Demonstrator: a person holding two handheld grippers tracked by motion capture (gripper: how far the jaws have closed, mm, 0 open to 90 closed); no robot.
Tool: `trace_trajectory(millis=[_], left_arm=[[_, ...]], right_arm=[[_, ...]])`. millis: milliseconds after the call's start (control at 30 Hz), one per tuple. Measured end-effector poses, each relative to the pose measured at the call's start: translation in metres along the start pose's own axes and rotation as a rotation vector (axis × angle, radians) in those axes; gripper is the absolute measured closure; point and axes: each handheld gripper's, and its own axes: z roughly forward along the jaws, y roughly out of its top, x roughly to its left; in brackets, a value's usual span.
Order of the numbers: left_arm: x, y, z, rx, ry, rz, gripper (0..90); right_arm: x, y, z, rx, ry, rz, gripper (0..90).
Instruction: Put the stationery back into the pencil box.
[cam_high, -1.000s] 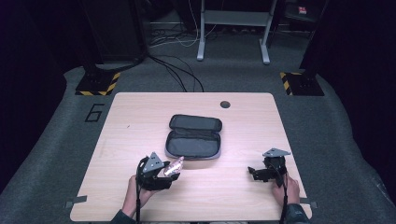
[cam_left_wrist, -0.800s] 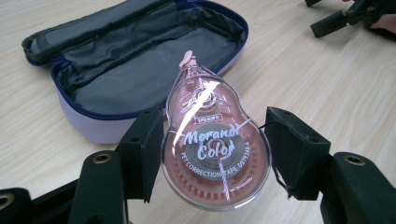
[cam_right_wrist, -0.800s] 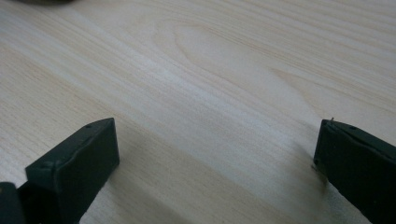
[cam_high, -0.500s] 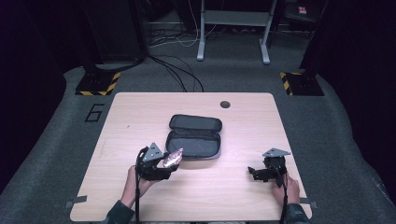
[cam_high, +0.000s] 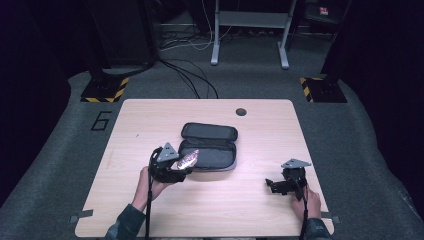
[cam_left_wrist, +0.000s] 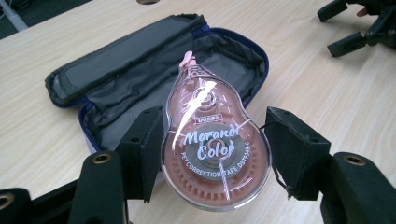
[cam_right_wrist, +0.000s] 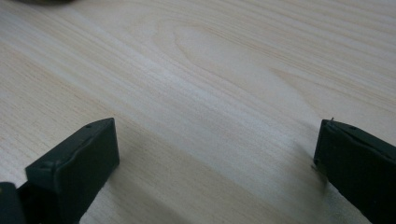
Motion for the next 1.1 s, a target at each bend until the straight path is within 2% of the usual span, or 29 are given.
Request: trace_trajectory(millis=[167,233,267,467,700,833,1067,1100], left_arm=[[0.008,0.013,0.004,-0.001,0.001,0.003,39.3],[0.011,0.017,0.007,-0.003,0.017,0.008,39.3],[0.013,0.019,0.008,0.006,0.007,0.007,39.3],[0.017,0.023,0.017,0.008,0.013,0.0,39.3],[0.023,0.026,0.038,0.019,0.017,-0.024,39.3],[0.026,0.025,0.05,0.035,0.011,-0.021,39.3],[0.028,0.024,0.071,0.031,-0.001,-0.036,39.2],[0.029,0.023,0.077,0.047,-0.007,-0.042,39.2]], right_arm=[[0.0,0.0,0.0,0.0,0.0,0.0,0.0],[0.0,0.0,0.0,0.0,0.0,0.0,0.0],[0.0,0.0,0.0,0.0,0.0,0.0,0.0],[0.0,0.0,0.0,0.001,0.0,0.002,0.0],[0.0,0.0,0.0,0.0,0.0,0.0,0.0],[0.0,0.0,0.0,0.0,0.0,0.0,0.0],[0.0,0.0,0.0,0.0,0.0,0.0,0.0],[0.0,0.0,0.0,0.0,0.0,0.0,0.0]])
